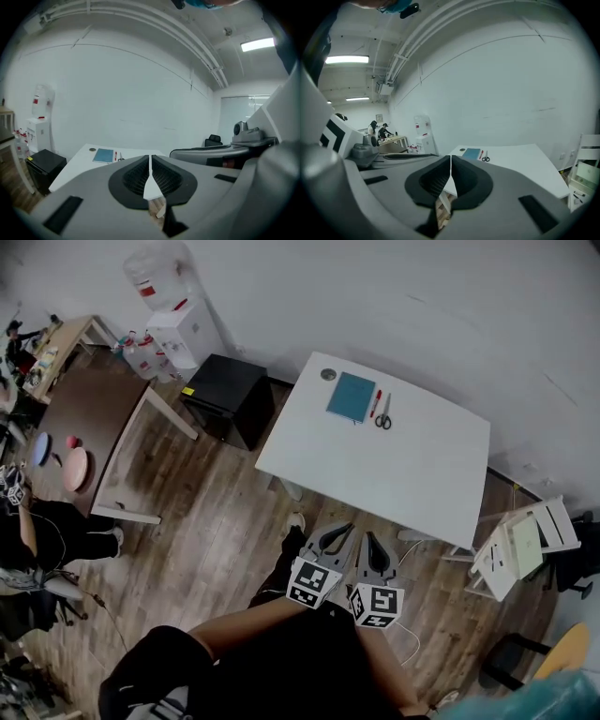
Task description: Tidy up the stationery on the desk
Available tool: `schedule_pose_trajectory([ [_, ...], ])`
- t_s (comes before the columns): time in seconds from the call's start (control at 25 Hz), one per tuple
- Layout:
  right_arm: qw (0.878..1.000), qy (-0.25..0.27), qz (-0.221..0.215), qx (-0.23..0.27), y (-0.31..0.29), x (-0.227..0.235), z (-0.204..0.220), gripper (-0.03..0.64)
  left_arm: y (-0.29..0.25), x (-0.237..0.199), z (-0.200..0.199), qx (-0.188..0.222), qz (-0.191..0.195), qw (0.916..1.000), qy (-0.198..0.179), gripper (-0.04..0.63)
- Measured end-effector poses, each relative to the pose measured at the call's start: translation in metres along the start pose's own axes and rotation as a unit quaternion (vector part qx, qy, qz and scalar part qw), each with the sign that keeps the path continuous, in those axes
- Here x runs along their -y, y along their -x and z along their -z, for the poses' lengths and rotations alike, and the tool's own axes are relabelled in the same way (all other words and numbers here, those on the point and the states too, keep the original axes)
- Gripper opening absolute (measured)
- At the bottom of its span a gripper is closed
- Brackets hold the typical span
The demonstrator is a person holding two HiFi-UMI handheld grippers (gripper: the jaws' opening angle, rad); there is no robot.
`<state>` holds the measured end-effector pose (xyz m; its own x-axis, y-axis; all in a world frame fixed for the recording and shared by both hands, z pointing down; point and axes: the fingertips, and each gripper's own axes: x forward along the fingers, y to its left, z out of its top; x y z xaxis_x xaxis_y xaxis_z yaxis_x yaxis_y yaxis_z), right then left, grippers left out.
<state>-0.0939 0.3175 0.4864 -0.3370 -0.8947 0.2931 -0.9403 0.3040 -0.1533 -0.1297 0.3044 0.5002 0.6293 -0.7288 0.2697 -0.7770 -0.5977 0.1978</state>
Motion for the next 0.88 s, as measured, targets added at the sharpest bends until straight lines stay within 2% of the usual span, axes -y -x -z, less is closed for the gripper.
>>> schedule_pose_trajectory([
  [0.2,1.0,-0.019,0.013,0.008,0.07,-0.01,0.018,0.034,0.051,0.055,0.01,0.004,0.003,0.9997,-0.024,0.028],
  [0.36,0.999,-0.002,0.034,0.026,0.105,-0.015,0.019,0.032,0.072,0.083,0.01,0.02,0.01,0.9982,-0.056,0.028],
  [0.64,0.996,0.021,0.064,0.054,0.136,-0.017,0.01,0.032,0.084,0.115,0.002,0.04,0.041,0.9949,-0.083,0.028],
  [0.88,0.995,0.045,0.062,0.062,0.142,-0.029,0.004,0.032,0.096,0.117,0.002,0.055,0.038,0.995,-0.075,0.028],
])
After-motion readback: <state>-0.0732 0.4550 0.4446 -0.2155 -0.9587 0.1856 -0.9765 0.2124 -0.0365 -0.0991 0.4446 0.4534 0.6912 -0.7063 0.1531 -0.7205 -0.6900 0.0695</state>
